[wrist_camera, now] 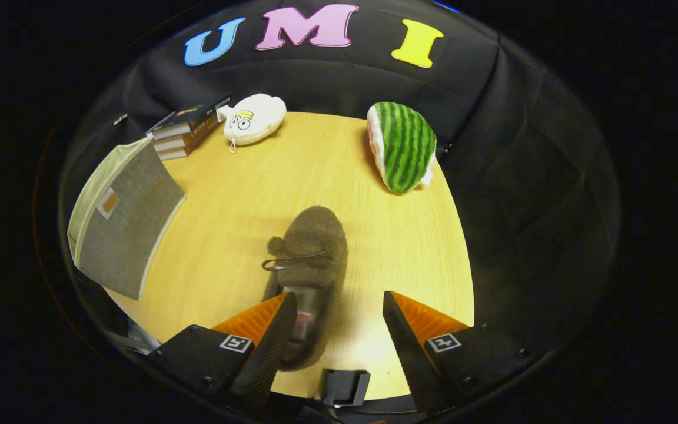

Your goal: Open the storage box then place both shoes into the box .Put the left shoe in first, then the right shoe, with the right side of both shoes facing outward in a uniform manner.

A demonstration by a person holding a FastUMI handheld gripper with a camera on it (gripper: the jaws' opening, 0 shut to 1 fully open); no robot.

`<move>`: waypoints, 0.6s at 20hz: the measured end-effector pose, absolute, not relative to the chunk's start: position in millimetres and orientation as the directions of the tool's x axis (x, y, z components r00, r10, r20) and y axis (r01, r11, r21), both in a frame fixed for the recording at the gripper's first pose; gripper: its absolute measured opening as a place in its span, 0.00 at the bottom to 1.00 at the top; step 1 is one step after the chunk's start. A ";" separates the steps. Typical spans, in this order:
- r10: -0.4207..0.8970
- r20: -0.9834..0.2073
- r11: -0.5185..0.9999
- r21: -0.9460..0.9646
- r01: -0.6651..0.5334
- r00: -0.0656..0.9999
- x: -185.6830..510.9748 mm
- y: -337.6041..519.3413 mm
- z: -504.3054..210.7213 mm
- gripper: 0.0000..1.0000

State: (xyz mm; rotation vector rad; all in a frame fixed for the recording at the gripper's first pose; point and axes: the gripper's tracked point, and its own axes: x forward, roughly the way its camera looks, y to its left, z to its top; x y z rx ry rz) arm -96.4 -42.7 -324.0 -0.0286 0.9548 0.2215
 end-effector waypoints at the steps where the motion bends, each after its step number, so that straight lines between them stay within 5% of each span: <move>1: 0.183 -0.817 0.975 0.080 -0.206 0.546 -94.0 -39.6 -331.4 0.89; 8: 0.194 -0.840 0.976 0.116 -0.182 0.507 -68.3 -17.5 -369.8 0.64; 12: 0.106 -0.853 0.992 0.057 -0.111 0.511 -70.9 -24.1 -366.3 0.14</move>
